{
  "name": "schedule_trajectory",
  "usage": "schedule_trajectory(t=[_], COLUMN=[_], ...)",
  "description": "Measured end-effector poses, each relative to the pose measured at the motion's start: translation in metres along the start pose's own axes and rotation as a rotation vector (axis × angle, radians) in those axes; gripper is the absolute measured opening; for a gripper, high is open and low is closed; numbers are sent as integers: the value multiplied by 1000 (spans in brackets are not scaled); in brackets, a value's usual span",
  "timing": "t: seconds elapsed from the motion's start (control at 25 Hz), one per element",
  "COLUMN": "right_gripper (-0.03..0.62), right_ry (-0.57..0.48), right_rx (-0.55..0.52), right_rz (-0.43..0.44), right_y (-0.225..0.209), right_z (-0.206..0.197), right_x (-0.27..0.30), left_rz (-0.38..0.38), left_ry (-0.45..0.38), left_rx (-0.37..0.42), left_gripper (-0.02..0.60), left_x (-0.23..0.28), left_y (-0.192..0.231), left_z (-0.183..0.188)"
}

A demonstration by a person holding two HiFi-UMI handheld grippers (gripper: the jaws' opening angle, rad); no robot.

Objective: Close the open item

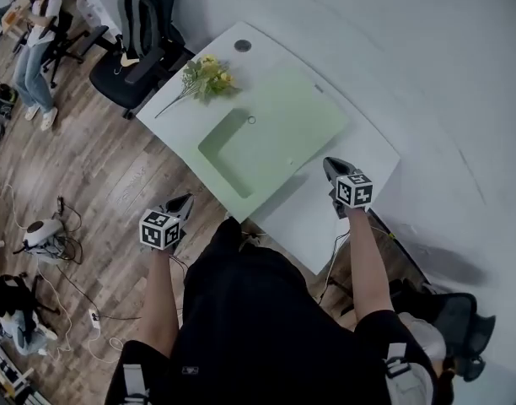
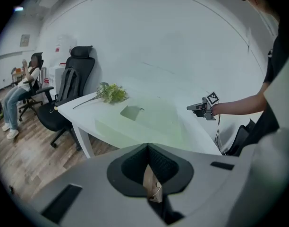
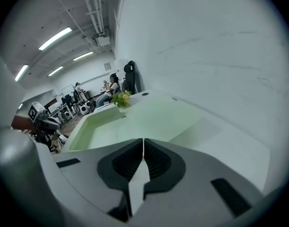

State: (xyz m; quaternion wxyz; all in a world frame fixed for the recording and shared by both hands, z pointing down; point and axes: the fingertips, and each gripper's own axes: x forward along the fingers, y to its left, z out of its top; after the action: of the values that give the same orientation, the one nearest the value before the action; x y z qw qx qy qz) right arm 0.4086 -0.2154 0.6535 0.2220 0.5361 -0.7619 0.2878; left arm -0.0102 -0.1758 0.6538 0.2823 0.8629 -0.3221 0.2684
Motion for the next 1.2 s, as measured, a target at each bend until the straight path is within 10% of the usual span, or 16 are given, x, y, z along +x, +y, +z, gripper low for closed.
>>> schedule_trajectory(t=[0.6, 1.2], right_gripper=[7, 5], right_ry=[-2, -345], right_rx=[268, 517], right_rz=[-184, 319], right_y=[-126, -82], right_z=[-12, 69], right_x=[60, 59], left_rz=[-77, -158], left_ry=[204, 313], left_rx=[-27, 141], left_gripper=[5, 5], left_x=[63, 80], left_y=[44, 48], left_z=[-14, -12])
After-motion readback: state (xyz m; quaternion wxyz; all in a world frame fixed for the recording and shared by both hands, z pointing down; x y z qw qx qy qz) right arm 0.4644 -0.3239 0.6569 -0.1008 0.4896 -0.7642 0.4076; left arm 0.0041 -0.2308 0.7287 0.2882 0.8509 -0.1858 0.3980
